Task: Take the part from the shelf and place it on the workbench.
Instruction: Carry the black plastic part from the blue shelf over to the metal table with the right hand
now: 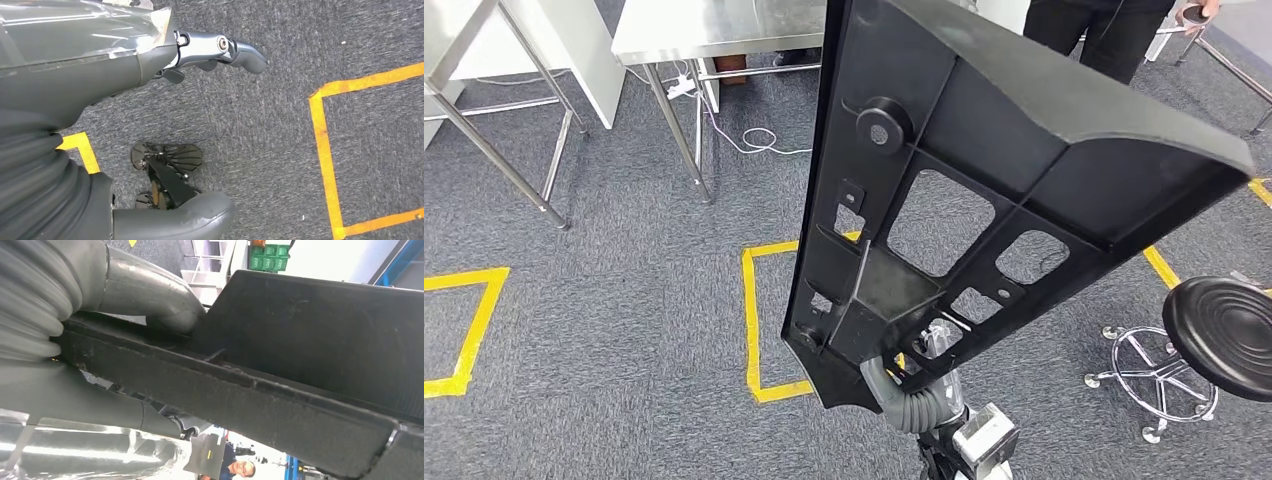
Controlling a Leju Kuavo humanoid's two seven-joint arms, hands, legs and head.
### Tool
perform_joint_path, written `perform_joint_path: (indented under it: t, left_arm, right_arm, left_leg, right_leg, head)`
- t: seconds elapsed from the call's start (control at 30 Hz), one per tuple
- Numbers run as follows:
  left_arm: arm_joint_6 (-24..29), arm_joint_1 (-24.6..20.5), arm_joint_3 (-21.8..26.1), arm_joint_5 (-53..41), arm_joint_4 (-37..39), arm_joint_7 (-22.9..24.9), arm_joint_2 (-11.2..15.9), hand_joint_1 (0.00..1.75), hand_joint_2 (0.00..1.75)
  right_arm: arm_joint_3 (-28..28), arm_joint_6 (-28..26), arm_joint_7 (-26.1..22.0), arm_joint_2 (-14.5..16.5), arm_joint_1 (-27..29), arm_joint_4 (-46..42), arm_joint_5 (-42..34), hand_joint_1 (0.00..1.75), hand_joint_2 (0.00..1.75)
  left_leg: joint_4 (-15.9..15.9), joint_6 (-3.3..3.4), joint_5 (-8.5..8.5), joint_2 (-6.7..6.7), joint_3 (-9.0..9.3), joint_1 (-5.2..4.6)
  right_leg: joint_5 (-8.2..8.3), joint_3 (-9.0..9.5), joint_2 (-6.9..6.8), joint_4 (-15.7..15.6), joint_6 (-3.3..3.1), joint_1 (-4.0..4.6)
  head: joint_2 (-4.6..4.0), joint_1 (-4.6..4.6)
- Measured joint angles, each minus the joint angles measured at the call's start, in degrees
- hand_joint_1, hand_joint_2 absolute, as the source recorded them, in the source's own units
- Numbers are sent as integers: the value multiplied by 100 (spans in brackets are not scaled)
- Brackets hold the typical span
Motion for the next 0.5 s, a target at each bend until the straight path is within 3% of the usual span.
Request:
perform_joint_path:
  t: [0.1, 0.13, 0.17, 0.2, 0.27, 0.3, 0.37, 0.43, 0.5]
  left_arm:
    - [-13, 0, 0, -10, 3, 2, 0, 0, 175]
    - [-14, 1, 0, -13, 5, 2, 1, 0, 175]
    - [-14, 2, 0, -15, 8, 2, 1, 0, 175]
    - [-14, 3, 0, -19, 13, 2, 2, 0, 175]
    - [-12, 4, 0, -27, 24, 2, 4, 0, 175]
    - [-9, 3, 0, -31, 28, 2, 12, 0, 175]
    - [0, 1, 0, -31, 34, 2, 27, 0, 175]
    - [8, 1, -1, -37, 42, 2, 32, 0, 175]
    - [19, -3, -2, -46, 45, 2, 33, 0, 175]
  right_arm:
    - [3, -41, -4, -17, 31, -3, 20, 175, 175]
    - [3, -52, -5, -28, 54, -2, 27, 175, 175]
    - [3, -59, -5, -40, 75, -2, 31, 175, 175]
    - [2, -63, -7, -50, 88, -2, 33, 175, 175]
    - [2, -67, -13, -63, 94, 0, 33, 175, 175]
    - [2, -70, -21, -66, 97, 1, 34, 175, 175]
    - [1, -76, -42, -67, 113, 3, 38, 175, 175]
    - [0, -79, -53, -65, 123, 4, 41, 175, 175]
    - [0, -79, -57, -62, 120, 4, 41, 175, 175]
  left_leg:
    - [-77, 19, 7, 65, 81, 23]
    - [-76, 12, -5, 78, 88, 28]
    - [-72, -3, -20, 83, 96, 36]
    - [-67, -29, -39, 83, 110, 49]
    - [-28, -111, -100, 69, 143, 75]
    - [12, -162, -152, 60, 143, 75]
    - [73, -239, -231, 48, 131, 72]
    - [87, -278, -266, 46, 138, 105]
    - [272, -317, -352, 205, 82, 134]
  right_leg:
    - [-391, -529, -102, 999, -45, 1]
    - [-470, -700, -114, 1288, -31, -12]
    - [-462, -773, -122, 1383, 8, -30]
    - [-369, -732, -127, 1268, 68, -50]
    - [-53, -379, -123, 527, 203, -114]
    - [61, -198, -106, 186, 217, -130]
    - [128, -24, -79, -119, 145, -122]
    - [106, -1, -85, -106, 25, -88]
    - [74, 47, -113, -108, -61, -77]
  head:
    - [0, 25]
    - [0, 28]
    - [0, 29]
    - [0, 32]
    - [0, 41]
    - [0, 49]
    - [0, 45]
    - [0, 27]
    - [0, 16]
